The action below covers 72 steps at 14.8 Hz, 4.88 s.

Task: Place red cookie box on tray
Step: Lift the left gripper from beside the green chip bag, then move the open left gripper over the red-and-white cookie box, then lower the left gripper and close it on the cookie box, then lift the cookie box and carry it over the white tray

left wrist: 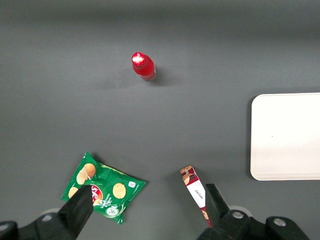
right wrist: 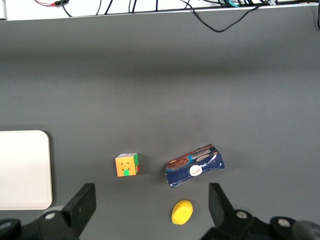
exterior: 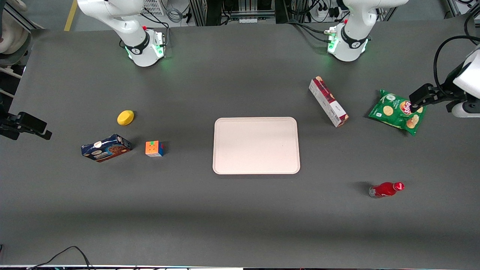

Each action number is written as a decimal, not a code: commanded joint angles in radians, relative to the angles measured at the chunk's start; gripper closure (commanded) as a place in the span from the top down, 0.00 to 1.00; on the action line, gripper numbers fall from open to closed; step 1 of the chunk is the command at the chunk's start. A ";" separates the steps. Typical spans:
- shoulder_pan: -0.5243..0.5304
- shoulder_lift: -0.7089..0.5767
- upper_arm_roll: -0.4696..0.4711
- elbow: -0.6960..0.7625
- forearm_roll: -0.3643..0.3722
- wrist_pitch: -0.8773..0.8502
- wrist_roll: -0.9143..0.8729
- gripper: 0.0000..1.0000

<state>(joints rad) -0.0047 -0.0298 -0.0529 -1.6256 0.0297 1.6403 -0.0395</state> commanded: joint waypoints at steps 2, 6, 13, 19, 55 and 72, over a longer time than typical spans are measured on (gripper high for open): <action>-0.009 0.014 0.001 0.024 -0.004 -0.002 -0.016 1.00; -0.009 0.028 0.001 0.015 -0.036 -0.026 -0.017 1.00; -0.123 -0.074 -0.005 -0.305 -0.040 0.095 -0.473 1.00; -0.126 -0.240 -0.102 -0.730 -0.040 0.381 -0.650 1.00; -0.143 -0.051 -0.240 -1.243 -0.097 1.166 -0.803 0.00; -0.247 0.184 -0.242 -0.239 -0.061 0.432 -0.516 0.00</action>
<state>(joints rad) -0.1838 0.0002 -0.2987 -2.0607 -0.0579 2.1236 -0.6117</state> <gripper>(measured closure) 0.815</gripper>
